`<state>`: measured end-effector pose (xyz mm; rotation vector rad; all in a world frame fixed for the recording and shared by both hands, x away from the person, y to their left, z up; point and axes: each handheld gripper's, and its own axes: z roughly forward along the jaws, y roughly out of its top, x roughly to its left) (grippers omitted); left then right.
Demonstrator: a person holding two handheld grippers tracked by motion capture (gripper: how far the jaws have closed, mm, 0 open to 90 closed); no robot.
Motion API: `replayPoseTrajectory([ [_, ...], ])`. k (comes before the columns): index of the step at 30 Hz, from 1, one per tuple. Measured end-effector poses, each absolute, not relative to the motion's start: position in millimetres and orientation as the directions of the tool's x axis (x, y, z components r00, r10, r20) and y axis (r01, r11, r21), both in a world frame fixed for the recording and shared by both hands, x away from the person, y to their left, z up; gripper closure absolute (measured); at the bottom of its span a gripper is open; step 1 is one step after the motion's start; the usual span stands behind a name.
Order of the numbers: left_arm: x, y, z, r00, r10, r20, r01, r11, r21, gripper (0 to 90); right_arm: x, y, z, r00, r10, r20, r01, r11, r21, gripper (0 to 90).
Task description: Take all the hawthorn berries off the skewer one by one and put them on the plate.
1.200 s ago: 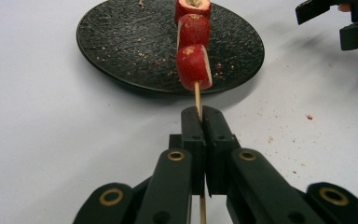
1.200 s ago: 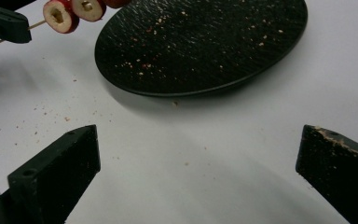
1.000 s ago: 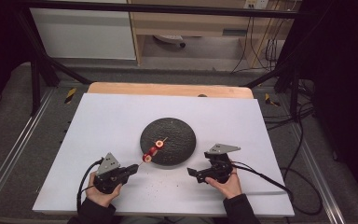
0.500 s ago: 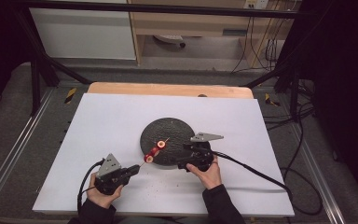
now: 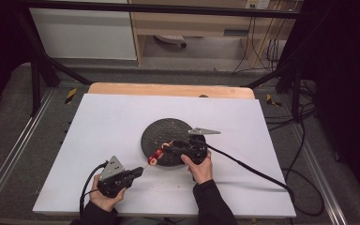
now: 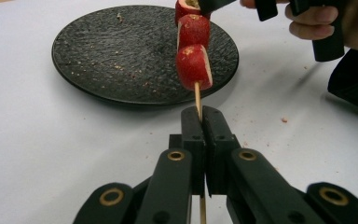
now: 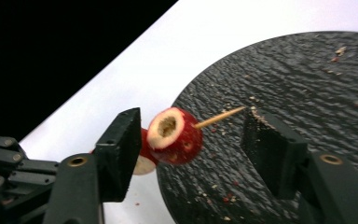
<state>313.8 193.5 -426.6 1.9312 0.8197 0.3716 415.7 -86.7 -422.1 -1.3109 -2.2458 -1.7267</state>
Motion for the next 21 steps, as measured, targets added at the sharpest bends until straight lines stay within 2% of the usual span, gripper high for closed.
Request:
replayPoseTrajectory([
  [11,313.0,192.7,-427.4,0.728,0.682,-0.077,0.379,-0.306,0.873,88.1,416.1,-86.5,-421.7,-0.631,0.554,0.543,0.660,0.016,0.751,57.4],
  [21,311.1,192.8,-424.4,0.731,0.679,-0.071,0.363,-0.298,0.883,88.2,416.5,-88.8,-415.8,-0.622,0.542,0.565,0.666,-0.013,0.746,60.7],
])
